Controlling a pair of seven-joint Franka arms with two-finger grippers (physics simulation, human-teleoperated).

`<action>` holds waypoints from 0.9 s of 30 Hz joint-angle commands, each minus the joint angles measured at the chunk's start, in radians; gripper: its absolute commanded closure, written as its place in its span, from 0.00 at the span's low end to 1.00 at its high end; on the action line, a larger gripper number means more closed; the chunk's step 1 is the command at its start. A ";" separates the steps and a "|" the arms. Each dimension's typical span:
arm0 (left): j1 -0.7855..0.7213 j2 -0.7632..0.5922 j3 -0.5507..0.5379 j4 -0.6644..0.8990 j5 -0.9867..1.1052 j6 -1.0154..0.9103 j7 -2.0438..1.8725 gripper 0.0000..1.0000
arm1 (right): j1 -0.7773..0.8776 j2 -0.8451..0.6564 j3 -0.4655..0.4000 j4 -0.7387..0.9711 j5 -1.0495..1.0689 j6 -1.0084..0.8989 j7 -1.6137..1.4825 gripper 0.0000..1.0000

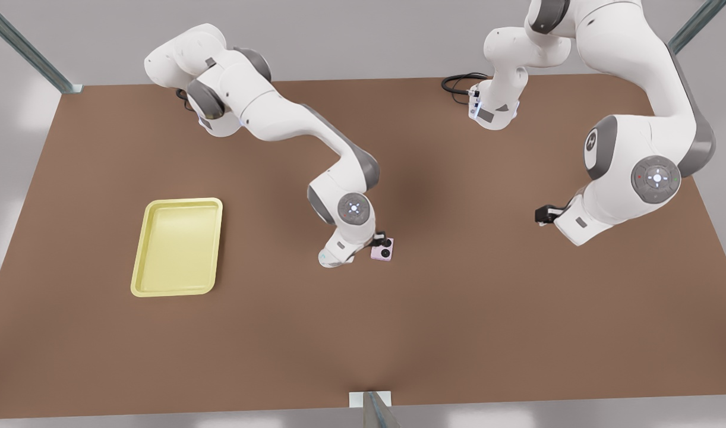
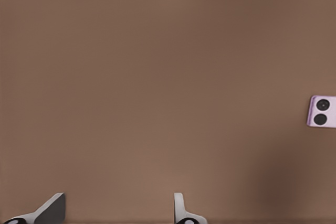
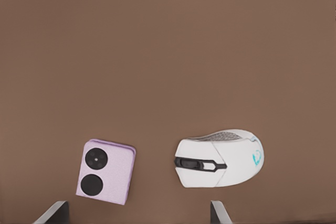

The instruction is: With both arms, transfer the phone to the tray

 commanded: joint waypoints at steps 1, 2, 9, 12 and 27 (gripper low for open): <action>0.001 0.005 0.001 0.002 0.001 0.002 0.053 0.00 | 0.000 0.010 -0.001 0.000 -0.002 0.063 0.749 0.00; 0.001 0.005 0.001 0.000 0.001 0.002 0.053 0.00 | 0.000 0.015 0.001 0.000 -0.002 0.072 0.739 0.00; 0.002 0.008 0.003 0.000 0.001 0.002 0.052 0.00 | 0.034 0.079 0.090 0.026 -0.083 0.172 0.492 0.00; 0.004 0.012 0.003 0.002 0.001 0.004 0.052 0.00 | 0.034 0.102 0.093 0.023 -0.136 0.167 0.479 0.00; 0.005 0.028 0.003 0.002 0.000 0.005 0.049 0.00 | 0.015 0.217 0.128 0.091 -0.171 0.184 0.446 0.00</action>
